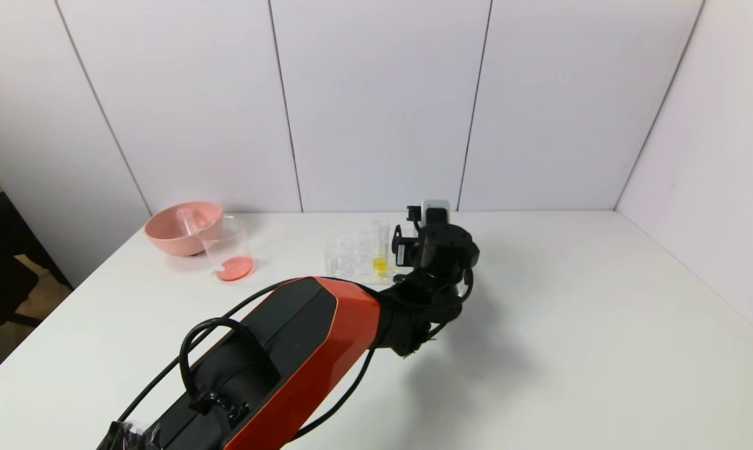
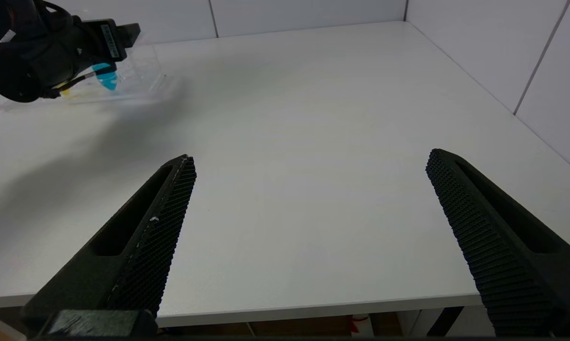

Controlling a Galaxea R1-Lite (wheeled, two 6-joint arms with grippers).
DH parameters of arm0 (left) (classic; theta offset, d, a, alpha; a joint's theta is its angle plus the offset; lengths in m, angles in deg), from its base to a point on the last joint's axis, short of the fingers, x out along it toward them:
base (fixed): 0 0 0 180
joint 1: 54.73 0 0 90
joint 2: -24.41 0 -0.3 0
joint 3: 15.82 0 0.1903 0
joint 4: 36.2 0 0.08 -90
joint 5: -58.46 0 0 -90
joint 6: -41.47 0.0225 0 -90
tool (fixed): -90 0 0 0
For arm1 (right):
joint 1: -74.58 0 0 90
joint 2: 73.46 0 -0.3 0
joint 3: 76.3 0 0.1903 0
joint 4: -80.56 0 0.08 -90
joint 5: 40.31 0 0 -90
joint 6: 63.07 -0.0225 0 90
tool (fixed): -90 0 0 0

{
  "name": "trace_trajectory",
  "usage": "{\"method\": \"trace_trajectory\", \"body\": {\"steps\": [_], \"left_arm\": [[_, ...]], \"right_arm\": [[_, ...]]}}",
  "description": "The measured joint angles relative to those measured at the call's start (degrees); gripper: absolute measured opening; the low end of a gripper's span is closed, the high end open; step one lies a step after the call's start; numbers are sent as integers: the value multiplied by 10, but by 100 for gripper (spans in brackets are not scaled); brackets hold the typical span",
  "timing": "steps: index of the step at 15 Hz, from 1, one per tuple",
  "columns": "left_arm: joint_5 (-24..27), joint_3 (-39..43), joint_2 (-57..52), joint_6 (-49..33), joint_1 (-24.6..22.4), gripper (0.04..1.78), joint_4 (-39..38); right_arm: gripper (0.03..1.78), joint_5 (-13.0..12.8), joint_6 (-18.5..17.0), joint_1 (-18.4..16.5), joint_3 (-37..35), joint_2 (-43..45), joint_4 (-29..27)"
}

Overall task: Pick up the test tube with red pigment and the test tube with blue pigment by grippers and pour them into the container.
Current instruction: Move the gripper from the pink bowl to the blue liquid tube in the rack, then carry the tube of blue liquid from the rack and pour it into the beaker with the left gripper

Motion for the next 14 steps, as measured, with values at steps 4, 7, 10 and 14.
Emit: {"method": "trace_trajectory", "body": {"steps": [4, 7, 10, 14], "left_arm": [[0, 0, 1, -1, 0, 83, 0], [0, 0, 1, -1, 0, 53, 0], [1, 0, 1, -1, 0, 54, -1], [1, 0, -9, -1, 0, 54, 1]], "right_arm": [[177, 0, 0, 0, 0, 0, 0], [177, 0, 0, 0, 0, 0, 0], [177, 0, 0, 0, 0, 0, 0], [177, 0, 0, 0, 0, 0, 0]]}}
